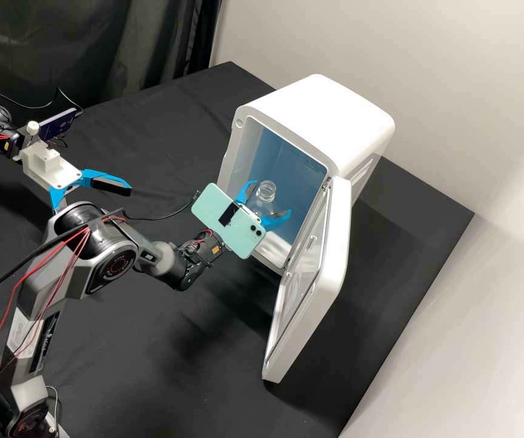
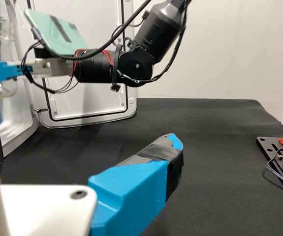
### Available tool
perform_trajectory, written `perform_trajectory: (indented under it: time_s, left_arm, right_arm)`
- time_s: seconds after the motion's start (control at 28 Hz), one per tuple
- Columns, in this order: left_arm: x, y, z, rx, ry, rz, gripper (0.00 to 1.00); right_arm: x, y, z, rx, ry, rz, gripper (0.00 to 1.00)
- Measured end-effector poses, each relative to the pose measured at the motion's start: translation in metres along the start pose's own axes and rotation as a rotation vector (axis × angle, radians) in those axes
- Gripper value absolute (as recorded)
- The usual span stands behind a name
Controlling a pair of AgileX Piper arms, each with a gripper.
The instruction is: Place the flask in the incubator
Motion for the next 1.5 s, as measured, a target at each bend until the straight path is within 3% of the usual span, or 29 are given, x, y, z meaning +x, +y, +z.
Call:
perform_trajectory:
  time_s: [0.21, 0.46, 0.93, 1.04, 1.29, 1.5]
  left_arm:
    - [0.0, 0.0, 0.0, 0.0, 0.0, 0.0, 1.0]
    - [0.0, 0.0001, 0.0, 0.0, 0.002, 0.0, 1.0]
    - [0.0, -0.0002, -0.004, -0.01, 0.022, 0.003, 1.0]
    - [-0.001, -0.0002, -0.004, -0.008, 0.023, 0.004, 1.0]
    - [-0.001, -0.0002, -0.004, -0.004, 0.023, 0.004, 1.0]
    - [-0.001, -0.0002, -0.004, -0.004, 0.023, 0.004, 1.0]
  right_arm:
    - [0.013, -0.008, 0.012, 0.0, -0.043, -0.031, 0.0]
    - [0.031, -0.013, 0.019, -0.003, -0.07, -0.053, 0.0]
    - [0.065, -0.025, 0.031, -0.045, -0.119, -0.101, 0.0]
    - [0.073, -0.028, 0.032, -0.069, -0.121, -0.11, 0.0]
    - [0.09, -0.028, 0.032, -0.078, -0.124, -0.111, 0.0]
    - [0.104, -0.027, 0.032, -0.104, -0.132, -0.117, 0.0]
